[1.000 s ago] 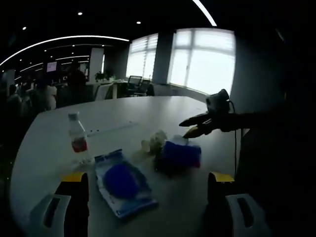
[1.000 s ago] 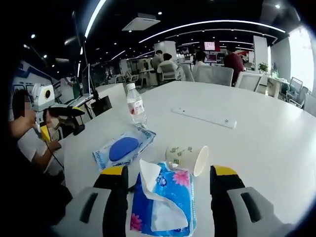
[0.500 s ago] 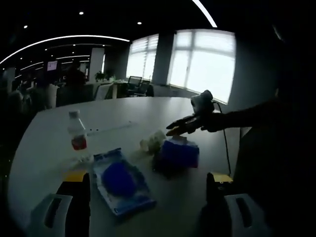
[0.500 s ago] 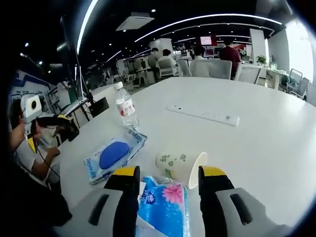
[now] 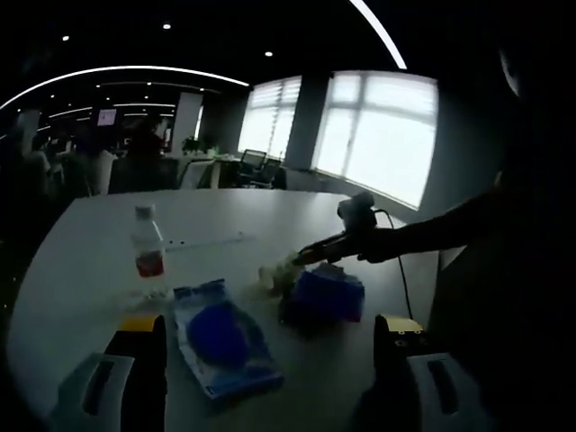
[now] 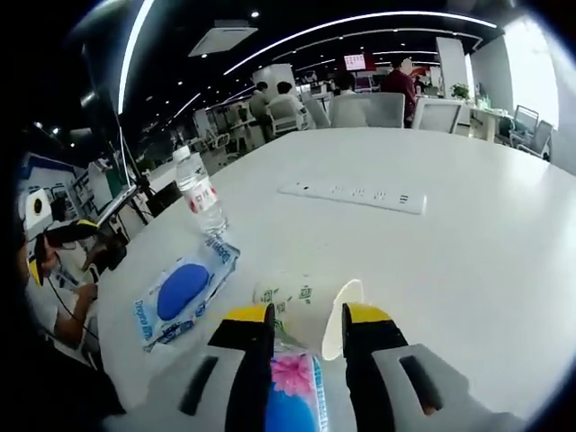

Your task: Arrange the tabletop items into an orderly group along one side of the table until the central work area is clear of visible clutter.

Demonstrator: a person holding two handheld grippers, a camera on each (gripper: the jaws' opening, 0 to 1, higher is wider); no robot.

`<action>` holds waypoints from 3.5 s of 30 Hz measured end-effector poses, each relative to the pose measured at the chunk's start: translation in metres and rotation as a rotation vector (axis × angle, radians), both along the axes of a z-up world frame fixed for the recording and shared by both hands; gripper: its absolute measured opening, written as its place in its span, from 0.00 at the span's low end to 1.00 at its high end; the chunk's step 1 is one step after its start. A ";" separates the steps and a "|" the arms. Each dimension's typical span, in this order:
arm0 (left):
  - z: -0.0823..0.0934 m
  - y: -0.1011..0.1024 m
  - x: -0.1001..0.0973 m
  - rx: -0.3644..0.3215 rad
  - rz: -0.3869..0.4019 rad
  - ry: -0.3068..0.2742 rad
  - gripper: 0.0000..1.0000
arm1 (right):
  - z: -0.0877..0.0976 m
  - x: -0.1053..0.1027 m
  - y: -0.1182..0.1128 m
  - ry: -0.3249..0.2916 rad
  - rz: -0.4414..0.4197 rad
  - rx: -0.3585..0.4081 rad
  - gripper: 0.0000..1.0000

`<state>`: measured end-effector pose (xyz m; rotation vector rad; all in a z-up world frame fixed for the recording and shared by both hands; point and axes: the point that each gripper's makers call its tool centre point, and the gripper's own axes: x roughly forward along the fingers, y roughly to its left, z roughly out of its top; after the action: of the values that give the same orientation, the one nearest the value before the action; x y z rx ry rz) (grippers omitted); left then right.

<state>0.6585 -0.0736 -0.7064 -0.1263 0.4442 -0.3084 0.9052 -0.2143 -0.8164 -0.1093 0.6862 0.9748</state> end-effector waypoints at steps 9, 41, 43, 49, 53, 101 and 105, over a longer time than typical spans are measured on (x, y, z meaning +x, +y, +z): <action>-0.004 0.012 -0.009 -0.029 0.024 0.001 0.90 | 0.000 -0.007 -0.001 0.073 -0.046 0.046 0.04; -0.006 0.014 -0.015 0.060 -0.024 0.013 0.90 | 0.068 -0.004 0.027 -0.133 0.113 0.057 0.00; -0.004 0.011 -0.014 0.060 -0.026 0.015 0.91 | 0.075 0.001 0.032 -0.141 0.132 0.046 0.00; -0.003 0.010 -0.012 0.059 -0.021 0.027 0.95 | 0.096 -0.004 0.052 -0.199 0.230 0.011 0.00; -0.004 0.010 -0.011 0.061 -0.015 0.039 0.96 | 0.104 -0.007 0.066 -0.247 0.318 -0.029 0.00; -0.017 0.007 -0.010 0.082 -0.050 0.109 0.98 | 0.052 -0.041 0.168 -0.404 0.859 -0.457 0.00; -0.019 0.011 -0.008 0.080 -0.040 0.106 0.98 | 0.046 -0.045 0.168 -0.445 0.923 -0.497 0.00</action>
<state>0.6500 -0.0625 -0.7250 -0.0561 0.5645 -0.3239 0.8601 -0.0461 -0.7703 -1.1253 0.4341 1.5622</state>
